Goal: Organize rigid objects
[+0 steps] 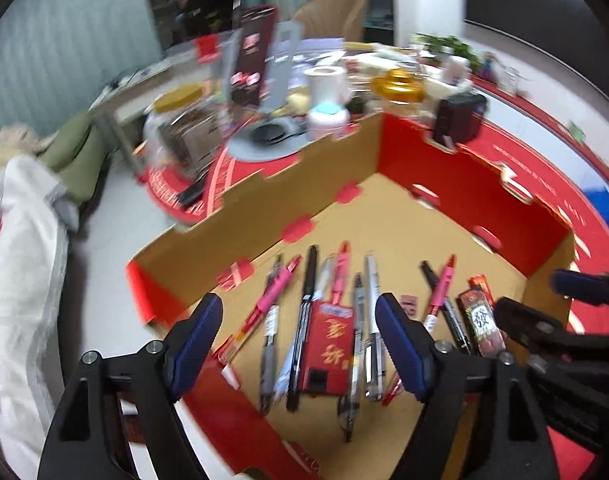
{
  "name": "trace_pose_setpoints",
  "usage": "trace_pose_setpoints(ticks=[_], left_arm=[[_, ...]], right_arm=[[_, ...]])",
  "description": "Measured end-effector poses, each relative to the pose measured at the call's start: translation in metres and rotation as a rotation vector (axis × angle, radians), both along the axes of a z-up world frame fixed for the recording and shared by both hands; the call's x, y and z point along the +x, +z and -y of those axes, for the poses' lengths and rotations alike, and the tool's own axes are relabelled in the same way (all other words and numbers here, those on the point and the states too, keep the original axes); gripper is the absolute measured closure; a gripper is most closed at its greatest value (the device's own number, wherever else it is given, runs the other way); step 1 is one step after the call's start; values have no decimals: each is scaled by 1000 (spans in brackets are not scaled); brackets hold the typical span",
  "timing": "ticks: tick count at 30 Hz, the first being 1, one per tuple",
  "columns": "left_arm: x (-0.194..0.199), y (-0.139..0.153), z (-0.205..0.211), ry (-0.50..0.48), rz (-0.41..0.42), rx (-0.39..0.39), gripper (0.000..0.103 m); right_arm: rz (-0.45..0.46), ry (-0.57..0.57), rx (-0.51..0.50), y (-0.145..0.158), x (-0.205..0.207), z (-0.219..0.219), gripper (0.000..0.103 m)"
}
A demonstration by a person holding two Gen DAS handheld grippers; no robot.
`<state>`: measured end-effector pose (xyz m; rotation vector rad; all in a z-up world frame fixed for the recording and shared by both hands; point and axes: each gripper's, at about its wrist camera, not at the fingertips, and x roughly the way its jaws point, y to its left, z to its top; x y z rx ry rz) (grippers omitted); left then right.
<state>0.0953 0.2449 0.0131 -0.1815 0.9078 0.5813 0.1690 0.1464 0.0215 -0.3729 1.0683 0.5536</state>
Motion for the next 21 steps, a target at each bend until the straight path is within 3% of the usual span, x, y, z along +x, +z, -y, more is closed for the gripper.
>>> trace_pose_setpoints(ticks=[1, 2, 3, 9, 15, 21], left_arm=[[-4, 1, -5, 23, -1, -13, 15], [-8, 3, -6, 26, 17, -21, 6], [-13, 6, -6, 29, 41, -19, 0], [-47, 40, 10, 70, 181, 109, 0], [-64, 41, 16, 53, 106, 30, 0], [-83, 44, 20, 86, 87, -16, 0]], right_arm=[[14, -6, 6, 4, -1, 3, 11], [48, -26, 2, 10, -3, 7, 0], [73, -27, 15, 16, -5, 10, 0], [72, -5, 71, 38, -19, 17, 0], [48, 9, 108, 52, -39, 26, 0], [8, 19, 82, 55, -51, 27, 0]])
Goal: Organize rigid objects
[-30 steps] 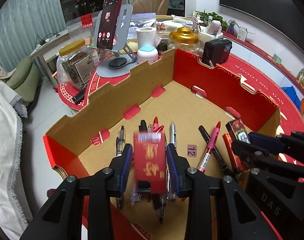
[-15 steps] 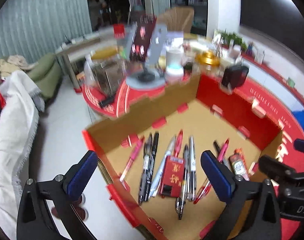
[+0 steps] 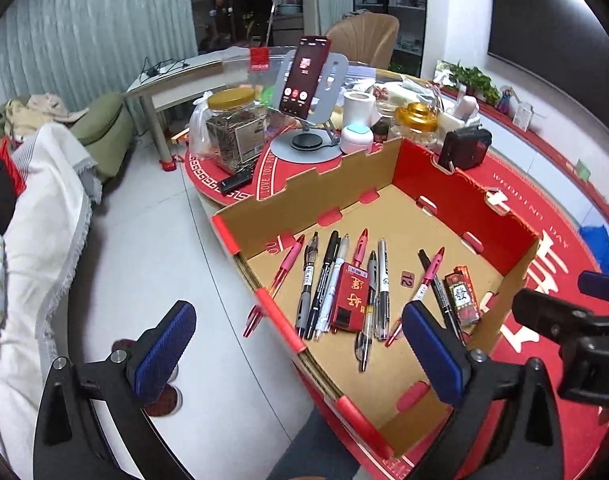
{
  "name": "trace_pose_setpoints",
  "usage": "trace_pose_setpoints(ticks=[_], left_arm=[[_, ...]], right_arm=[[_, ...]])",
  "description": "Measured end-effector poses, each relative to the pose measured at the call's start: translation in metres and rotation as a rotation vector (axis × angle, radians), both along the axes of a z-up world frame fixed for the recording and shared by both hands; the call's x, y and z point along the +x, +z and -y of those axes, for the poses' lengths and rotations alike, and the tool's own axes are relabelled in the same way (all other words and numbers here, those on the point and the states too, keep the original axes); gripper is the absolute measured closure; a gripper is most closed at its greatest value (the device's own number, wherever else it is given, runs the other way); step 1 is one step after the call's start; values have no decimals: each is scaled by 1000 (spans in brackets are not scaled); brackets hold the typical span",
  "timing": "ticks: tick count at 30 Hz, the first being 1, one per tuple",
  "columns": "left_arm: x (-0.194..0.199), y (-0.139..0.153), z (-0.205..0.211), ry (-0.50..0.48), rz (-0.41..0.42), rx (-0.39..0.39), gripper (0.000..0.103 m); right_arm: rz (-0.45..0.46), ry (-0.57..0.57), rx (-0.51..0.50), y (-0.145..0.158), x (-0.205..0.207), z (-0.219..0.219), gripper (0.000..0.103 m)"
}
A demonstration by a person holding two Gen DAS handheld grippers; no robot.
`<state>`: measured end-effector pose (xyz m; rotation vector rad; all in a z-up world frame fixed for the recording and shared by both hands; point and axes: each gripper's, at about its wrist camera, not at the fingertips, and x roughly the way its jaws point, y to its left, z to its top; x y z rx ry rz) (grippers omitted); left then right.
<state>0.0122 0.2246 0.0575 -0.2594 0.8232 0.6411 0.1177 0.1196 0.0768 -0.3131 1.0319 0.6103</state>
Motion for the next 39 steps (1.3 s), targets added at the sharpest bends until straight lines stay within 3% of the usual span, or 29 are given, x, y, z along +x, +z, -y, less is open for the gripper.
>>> trace_pose_setpoints(ticks=[11, 39], left_arm=[[-7, 7, 5, 1, -9, 4, 0], [0, 1, 10, -22, -32, -18, 0]], right_arm=[[51, 29, -25, 13, -15, -7, 0], [49, 24, -48, 14, -12, -11, 0]])
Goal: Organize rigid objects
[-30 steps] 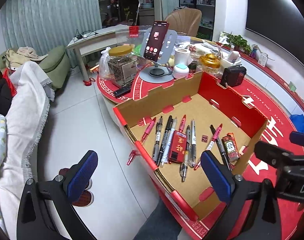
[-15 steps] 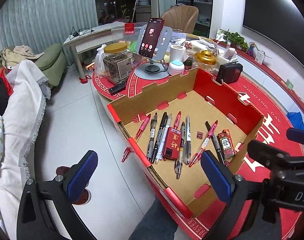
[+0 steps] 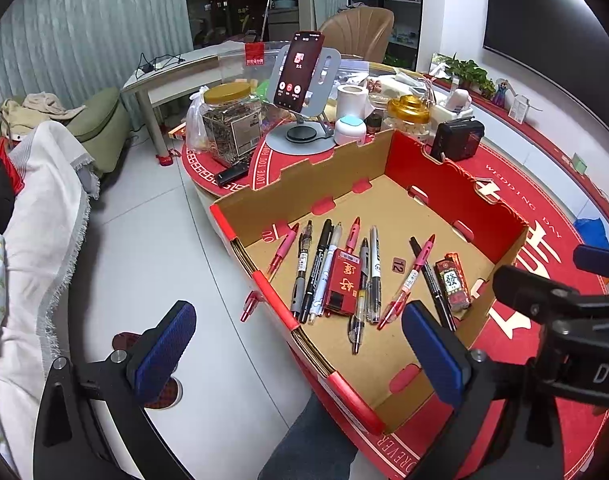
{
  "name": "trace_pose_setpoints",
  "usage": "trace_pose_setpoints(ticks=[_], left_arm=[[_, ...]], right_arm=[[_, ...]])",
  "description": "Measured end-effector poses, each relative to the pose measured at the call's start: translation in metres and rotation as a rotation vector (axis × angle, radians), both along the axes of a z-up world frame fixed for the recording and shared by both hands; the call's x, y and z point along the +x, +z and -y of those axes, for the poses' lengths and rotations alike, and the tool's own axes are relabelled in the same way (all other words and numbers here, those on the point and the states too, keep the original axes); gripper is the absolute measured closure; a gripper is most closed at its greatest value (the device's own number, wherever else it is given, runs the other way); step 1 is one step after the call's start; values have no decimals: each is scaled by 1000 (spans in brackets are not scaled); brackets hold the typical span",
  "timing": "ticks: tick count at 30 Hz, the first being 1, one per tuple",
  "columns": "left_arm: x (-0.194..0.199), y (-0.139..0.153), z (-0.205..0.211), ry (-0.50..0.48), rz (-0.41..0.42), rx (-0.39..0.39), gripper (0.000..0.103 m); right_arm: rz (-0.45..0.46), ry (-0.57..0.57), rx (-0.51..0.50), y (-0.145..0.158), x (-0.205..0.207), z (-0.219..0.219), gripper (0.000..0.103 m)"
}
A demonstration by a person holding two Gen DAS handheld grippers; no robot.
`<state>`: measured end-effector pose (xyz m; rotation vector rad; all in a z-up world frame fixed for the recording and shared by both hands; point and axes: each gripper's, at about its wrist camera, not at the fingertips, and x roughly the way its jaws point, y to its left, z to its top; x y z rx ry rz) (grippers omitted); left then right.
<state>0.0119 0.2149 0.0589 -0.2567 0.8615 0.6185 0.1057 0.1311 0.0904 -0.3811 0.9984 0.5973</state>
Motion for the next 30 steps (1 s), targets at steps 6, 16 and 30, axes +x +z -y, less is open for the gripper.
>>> trace_pose_setpoints(ticks=[6, 16, 30], left_arm=[[5, -4, -3, 8, -35, -13, 0], [22, -4, -9, 17, -47, -20, 0], [24, -8, -12, 22, -40, -21, 0]], right_arm=[[10, -6, -22, -3, 1, -5, 0], [41, 2, -62, -2, 7, -19, 0], [39, 18, -73, -6, 8, -24, 0]])
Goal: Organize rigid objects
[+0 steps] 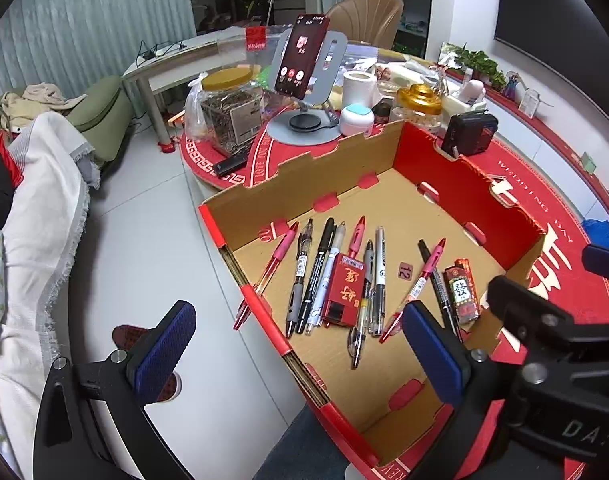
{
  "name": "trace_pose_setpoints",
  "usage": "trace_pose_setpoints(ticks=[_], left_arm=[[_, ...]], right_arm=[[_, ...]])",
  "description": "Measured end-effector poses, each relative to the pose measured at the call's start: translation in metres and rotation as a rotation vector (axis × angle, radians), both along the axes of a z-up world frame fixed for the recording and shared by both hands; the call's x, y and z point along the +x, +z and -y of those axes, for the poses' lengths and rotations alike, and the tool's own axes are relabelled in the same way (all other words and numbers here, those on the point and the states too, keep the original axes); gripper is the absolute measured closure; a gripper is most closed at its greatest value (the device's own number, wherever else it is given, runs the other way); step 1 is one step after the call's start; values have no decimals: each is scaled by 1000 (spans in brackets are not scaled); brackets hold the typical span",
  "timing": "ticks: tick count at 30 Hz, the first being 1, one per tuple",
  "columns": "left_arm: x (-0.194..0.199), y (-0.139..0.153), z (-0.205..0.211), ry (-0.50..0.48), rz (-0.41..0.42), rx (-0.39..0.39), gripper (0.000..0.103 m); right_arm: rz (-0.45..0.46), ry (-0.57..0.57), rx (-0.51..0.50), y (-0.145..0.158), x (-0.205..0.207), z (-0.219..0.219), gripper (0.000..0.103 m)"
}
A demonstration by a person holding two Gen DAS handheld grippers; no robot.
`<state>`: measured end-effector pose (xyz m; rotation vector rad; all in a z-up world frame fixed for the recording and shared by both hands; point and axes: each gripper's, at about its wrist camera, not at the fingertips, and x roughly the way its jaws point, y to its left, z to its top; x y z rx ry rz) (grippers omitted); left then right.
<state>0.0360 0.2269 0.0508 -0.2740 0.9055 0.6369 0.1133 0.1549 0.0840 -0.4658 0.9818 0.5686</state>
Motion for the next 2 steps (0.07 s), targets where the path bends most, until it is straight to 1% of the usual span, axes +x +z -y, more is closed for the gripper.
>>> trace_pose_setpoints(ticks=[2], left_arm=[[0, 1, 1, 5, -2, 14, 0]], right_arm=[[-4, 2, 2, -1, -1, -1, 0]])
